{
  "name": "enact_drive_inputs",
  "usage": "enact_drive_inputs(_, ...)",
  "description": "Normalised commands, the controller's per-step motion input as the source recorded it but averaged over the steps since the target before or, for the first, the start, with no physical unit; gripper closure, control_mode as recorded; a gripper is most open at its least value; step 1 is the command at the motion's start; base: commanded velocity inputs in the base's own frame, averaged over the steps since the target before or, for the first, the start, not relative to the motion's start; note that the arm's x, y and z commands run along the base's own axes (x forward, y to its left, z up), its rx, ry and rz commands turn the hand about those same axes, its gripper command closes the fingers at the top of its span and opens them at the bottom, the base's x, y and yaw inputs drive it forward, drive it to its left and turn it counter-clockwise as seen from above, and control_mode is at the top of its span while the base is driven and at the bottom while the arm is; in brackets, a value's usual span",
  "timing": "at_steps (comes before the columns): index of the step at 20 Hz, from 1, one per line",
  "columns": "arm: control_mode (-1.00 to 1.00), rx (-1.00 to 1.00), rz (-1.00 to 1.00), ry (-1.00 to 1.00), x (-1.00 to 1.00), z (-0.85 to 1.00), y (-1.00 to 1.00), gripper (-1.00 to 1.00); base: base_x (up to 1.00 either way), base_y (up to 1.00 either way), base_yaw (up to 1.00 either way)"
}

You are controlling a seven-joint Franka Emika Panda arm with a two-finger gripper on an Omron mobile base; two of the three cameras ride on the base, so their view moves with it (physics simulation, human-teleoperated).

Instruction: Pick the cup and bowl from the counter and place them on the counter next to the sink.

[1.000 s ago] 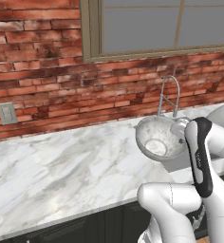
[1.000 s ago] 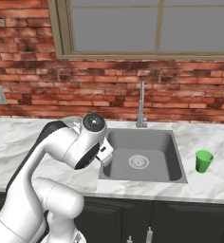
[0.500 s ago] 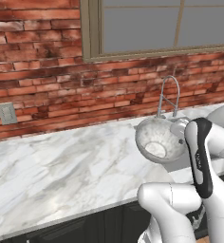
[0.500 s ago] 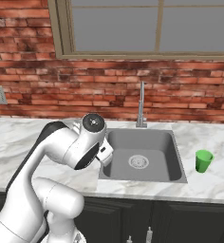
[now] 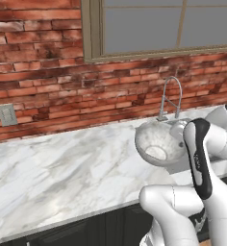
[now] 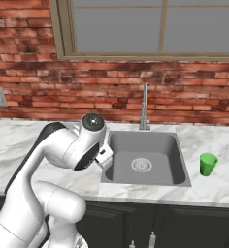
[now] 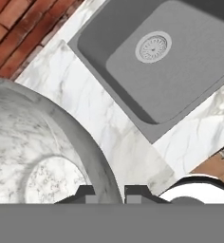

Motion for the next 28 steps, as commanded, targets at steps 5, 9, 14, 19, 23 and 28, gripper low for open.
enact_drive_inputs(5,-1.00,0.00,-0.06,0.29,0.22,-0.04,0.24,1.00,0.00,0.00,0.00)
enact_drive_inputs(9,-1.00,0.00,-0.01,0.16,0.57,-0.29,0.00,1.00,0.00,0.00,0.00)
enact_drive_inputs(14,-1.00,0.00,-0.01,0.05,0.90,-0.68,0.00,1.00,0.00,0.00,0.00)
enact_drive_inputs(19,-1.00,0.00,-0.03,0.08,0.81,-0.60,0.00,1.00,0.00,0.00,0.00)
enact_drive_inputs(23,-1.00,0.00,-0.04,0.18,0.32,-0.31,0.00,1.00,0.00,0.00,0.00)
enact_drive_inputs(28,-1.00,0.00,-0.01,0.25,0.00,-0.18,0.00,1.00,0.00,0.00,0.00)
